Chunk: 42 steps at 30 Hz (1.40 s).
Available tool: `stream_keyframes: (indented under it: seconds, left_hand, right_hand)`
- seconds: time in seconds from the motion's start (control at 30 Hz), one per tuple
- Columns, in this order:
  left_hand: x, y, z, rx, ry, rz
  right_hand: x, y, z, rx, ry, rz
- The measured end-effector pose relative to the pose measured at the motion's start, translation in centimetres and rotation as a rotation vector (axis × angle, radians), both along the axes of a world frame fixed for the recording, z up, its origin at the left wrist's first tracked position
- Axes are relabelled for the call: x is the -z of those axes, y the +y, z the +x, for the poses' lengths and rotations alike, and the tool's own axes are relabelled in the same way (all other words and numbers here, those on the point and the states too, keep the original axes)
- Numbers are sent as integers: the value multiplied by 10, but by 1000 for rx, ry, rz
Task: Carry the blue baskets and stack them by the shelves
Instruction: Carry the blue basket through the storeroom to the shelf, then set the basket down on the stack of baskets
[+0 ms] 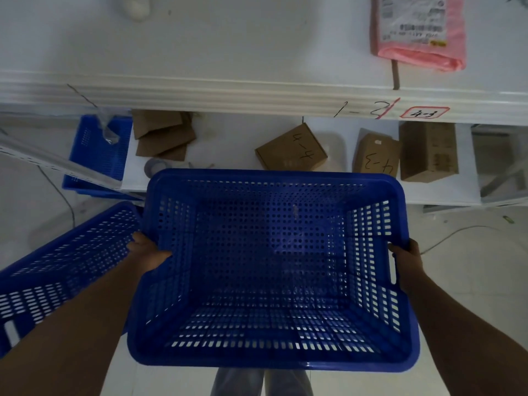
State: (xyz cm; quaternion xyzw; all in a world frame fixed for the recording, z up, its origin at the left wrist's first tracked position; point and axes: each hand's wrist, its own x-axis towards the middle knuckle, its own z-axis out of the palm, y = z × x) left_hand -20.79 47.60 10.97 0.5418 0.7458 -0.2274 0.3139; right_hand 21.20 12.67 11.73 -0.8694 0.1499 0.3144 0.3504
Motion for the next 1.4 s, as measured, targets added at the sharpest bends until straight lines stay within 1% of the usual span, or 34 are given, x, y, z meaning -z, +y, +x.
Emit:
stream_keyframes:
  seconds: [0.07,0.2,0.3,0.43,0.53,0.57,0.63,0.67,0.7,0.77,0.8,0.87,0.93,1.07,1.2,1.27,1.4]
  left_hand:
    - [2,-1,0,-6,9,-4]
    - [8,2,-2,8,22,-48]
    - [13,-1,-4,32,62,-60]
    - [-4,-3,-2,52,2,-46]
    - [-27,-25,-2,95,-7,-26]
    - [-35,-41,-2,150,35,-6]
    - [-49,-83,-1,395,149,54]
    - [-55,-107,1,520,135,73]
    - [-58,-131,4,615,65,67]
    - [-61,-180,14,759,-109,-49]
    - [-60,-204,19,849,-146,-113]
    - [-52,-243,23,1024,-160,-148]
    - [-39,-264,21,1105,-150,-117]
    - [-12,-261,20,1151,-95,-84]
    - [7,-258,11,1164,-150,-2]
    - [11,-259,9,1225,-179,13]
    - [7,-255,13,1211,-169,-13]
  right_hand:
    - [5,-2,2,-55,-12,-95]
    - [12,-4,6,-116,-13,-201]
    - [14,-4,6,-126,-8,-218]
    - [-1,-4,0,-190,-9,-193]
    - [-13,-7,-28,-302,-108,-324]
    - [-18,-9,-45,-354,-139,-405]
    - [-27,-13,-87,-488,-163,-608]
    - [-31,-17,-111,-599,-142,-691]
    - [-35,-18,-133,-762,-111,-736]
    - [-36,-20,-175,-1153,-56,-712]
    - [-35,-21,-194,-1290,-12,-663]
    - [-32,-23,-227,-1408,127,-579]
    - [-26,-27,-244,-1439,170,-524]
    - [-11,-32,-238,-1494,71,-498]
    - [3,-41,-237,-1507,-64,-413]
    - [7,-43,-239,-1529,-82,-417]
    - [7,-40,-238,-1526,-79,-388]
